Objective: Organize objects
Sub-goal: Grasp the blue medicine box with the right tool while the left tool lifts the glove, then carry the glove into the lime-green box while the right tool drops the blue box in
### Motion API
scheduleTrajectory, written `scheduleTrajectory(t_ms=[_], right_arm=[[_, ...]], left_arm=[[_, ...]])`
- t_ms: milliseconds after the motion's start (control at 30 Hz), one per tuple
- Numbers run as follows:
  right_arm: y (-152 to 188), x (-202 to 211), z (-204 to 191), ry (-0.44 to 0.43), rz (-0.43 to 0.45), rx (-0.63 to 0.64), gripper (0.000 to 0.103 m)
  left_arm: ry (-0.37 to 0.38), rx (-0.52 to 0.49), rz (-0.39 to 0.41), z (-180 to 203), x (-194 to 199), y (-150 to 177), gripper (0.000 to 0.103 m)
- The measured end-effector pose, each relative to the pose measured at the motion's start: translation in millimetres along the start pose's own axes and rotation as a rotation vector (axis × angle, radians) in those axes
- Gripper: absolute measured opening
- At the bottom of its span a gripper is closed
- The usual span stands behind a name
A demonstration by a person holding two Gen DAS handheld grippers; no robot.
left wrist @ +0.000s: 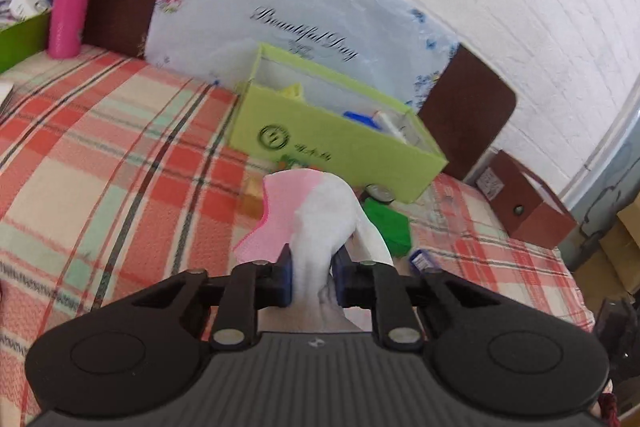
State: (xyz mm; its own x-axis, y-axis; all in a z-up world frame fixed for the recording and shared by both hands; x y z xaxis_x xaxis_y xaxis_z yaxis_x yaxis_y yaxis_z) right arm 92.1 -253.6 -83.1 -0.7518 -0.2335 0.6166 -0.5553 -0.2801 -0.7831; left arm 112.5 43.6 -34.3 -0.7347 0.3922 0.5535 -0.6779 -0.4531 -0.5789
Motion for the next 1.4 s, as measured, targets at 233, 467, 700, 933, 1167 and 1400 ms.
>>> scheduleTrajectory(t_ms=[233, 467, 700, 933, 1167, 1400], right_arm=[[2, -12, -10, 0.001, -0.023, -0.004, 0.066], [3, -22, -8, 0.019, -0.029, -0.015, 0.063], [3, -15, -6, 0.037, -0.014, -0.032, 0.057], [-14, 7, 2, 0.036, 0.067, -0.055, 0.057], [-53, 25, 7, 0.039, 0.179, -0.018, 0.057], [-96, 17, 9, 0.061, 0.245, 0.030, 0.057]], left_arm=[[-0.076, 0.049, -0.086, -31, -24, 17, 0.025], [-0.045, 0.041, -0.083, -24, -26, 17, 0.023], [-0.006, 0.024, -0.045, -11, -14, 11, 0.010], [0.054, -0.038, 0.012, 19, -6, -10, 0.010], [0.116, -0.105, 0.065, 58, -10, -40, 0.010], [0.159, -0.134, 0.120, 98, -27, -80, 0.010]])
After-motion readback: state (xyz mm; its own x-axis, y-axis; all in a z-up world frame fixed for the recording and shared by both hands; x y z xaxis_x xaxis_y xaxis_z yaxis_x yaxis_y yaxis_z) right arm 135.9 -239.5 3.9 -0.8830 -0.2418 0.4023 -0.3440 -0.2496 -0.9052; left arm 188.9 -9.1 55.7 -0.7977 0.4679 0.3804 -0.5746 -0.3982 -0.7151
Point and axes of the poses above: each gripper's, at about its wrist camera, not at the fingertips, and x roughly against the way its jaws point, z to its right, y to its underside, the point moved 5 cm from there along -x, roughly the way its jaws point, and after that the axes turned 15 degrees about x, right-handed, at the moved point
